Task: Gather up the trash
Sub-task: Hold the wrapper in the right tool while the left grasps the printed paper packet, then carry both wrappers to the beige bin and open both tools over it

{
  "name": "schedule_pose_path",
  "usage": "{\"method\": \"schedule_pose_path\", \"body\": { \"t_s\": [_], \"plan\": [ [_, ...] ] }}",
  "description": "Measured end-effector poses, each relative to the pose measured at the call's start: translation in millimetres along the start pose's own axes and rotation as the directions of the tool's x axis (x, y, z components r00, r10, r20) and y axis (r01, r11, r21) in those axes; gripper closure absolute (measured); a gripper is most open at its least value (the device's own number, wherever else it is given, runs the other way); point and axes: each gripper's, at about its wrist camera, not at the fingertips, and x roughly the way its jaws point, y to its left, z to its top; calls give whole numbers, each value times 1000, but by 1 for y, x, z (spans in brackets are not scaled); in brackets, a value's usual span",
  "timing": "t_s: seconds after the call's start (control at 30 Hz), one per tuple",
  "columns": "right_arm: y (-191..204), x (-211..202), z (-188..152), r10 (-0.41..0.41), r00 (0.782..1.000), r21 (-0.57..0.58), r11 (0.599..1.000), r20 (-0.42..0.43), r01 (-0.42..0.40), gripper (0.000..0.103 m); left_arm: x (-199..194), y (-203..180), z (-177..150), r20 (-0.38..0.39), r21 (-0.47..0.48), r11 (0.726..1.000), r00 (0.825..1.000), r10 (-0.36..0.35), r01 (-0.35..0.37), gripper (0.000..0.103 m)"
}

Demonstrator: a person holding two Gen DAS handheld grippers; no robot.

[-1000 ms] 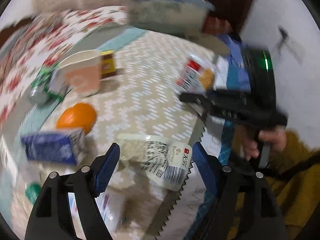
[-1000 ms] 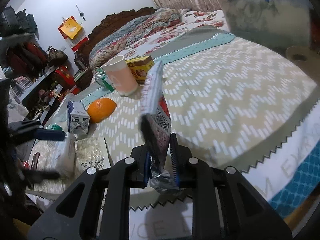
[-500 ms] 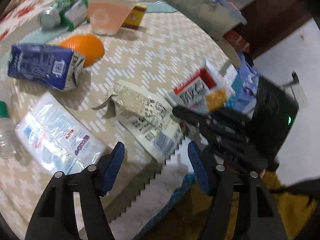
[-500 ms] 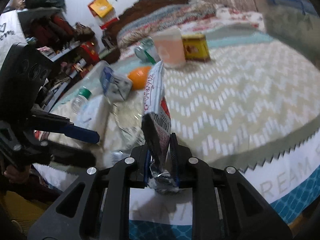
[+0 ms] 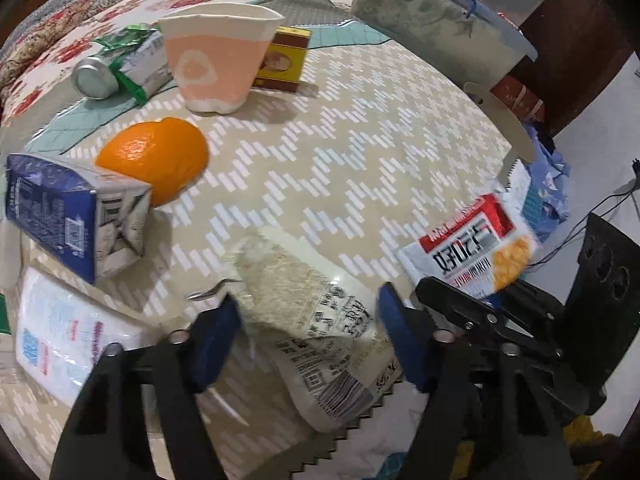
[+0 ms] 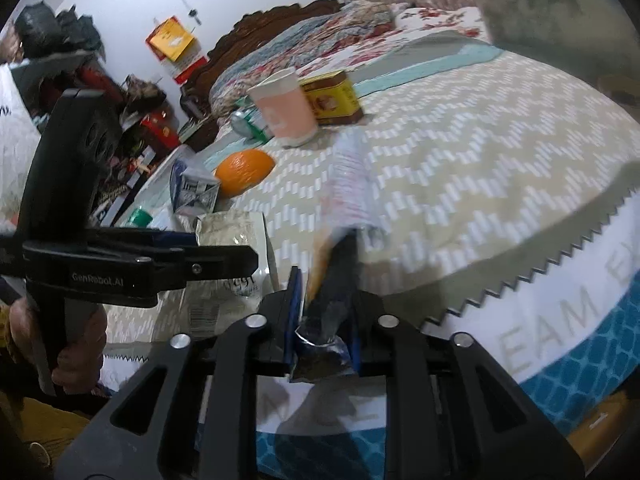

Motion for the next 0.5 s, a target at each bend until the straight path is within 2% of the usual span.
{"method": "schedule_pose_path", "body": {
  "t_s": [0.03, 0.07, 0.1, 0.13, 0.17, 0.3, 0.5],
  "plan": [
    [-2, -2, 0, -3, 1000, 8, 1000, 9, 2, 69, 1, -2, 0, -4, 5, 1000, 1000, -3, 3, 59],
    [-3, -4, 1, -5, 1000, 12, 1000, 16, 4, 61, 2, -5, 1, -8, 17, 1000, 1000, -12, 12, 71],
    [-3, -7, 0, -6, 1000, 13, 1000, 23, 6, 54, 2, -8, 1, -8, 27, 999, 1000, -28, 28, 74],
    [-3, -9, 0, -6, 999, 14, 1000, 32, 5, 43, 1, -10, 2, 4, 37, 999, 999, -33, 33, 76],
    [-3, -14, 0, -12, 998, 13, 1000, 54, 12, 41, 0, -13, 2, 18, 54, 998, 999, -33, 32, 78],
    [-9, -25, 1, -42, 995, 15, 999, 91, 41, 41, -8, -18, 9, 49, 72, 996, 997, -61, 57, 80],
    [-35, -41, 8, -57, 991, 103, 994, 121, 44, 40, -19, -20, 25, 119, 66, 996, 991, -62, 54, 80]
  ]
}}
